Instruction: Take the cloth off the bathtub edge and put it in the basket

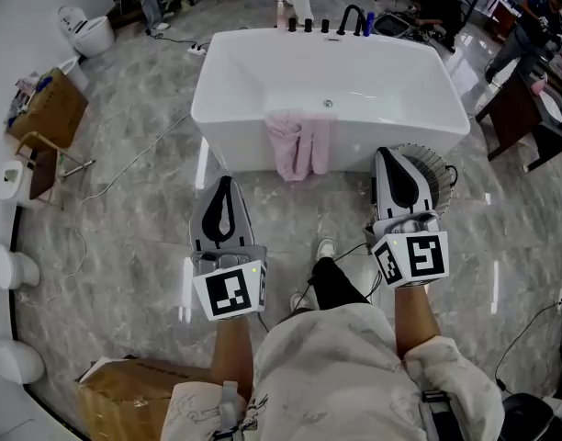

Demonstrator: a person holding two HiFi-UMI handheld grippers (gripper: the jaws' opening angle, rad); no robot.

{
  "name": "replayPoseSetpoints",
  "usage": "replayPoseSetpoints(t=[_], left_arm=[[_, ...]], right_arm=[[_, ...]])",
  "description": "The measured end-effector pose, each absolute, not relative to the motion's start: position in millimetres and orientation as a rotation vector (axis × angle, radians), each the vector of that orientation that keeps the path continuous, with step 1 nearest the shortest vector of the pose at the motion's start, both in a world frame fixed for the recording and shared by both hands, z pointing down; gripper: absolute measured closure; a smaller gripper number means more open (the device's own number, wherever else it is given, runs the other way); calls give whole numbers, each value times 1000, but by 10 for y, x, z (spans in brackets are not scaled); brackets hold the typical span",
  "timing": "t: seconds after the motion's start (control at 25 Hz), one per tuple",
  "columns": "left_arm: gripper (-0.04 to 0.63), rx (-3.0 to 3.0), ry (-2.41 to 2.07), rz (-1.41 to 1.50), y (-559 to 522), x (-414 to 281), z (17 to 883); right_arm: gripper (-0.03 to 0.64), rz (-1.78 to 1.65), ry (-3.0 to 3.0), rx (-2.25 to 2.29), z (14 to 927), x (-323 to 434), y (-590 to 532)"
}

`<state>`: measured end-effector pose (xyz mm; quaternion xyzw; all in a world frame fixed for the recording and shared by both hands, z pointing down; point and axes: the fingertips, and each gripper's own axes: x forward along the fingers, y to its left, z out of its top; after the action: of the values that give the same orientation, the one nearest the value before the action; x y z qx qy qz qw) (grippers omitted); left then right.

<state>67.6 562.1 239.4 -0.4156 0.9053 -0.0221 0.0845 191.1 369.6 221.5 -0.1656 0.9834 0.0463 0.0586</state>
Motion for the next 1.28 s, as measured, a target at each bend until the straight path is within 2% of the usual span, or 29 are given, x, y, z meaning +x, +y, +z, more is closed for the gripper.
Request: replayPoseSetpoints(t=[0.64,1.28], left_arm=[[588,-1290,2740,-94,4195,-236,2510],[589,-1277,2760,-121,2859,-887,2525]], right_arm=[[627,21,3020,-552,2505,1054,2295],[627,-105,3010,-620,2676,501,828]])
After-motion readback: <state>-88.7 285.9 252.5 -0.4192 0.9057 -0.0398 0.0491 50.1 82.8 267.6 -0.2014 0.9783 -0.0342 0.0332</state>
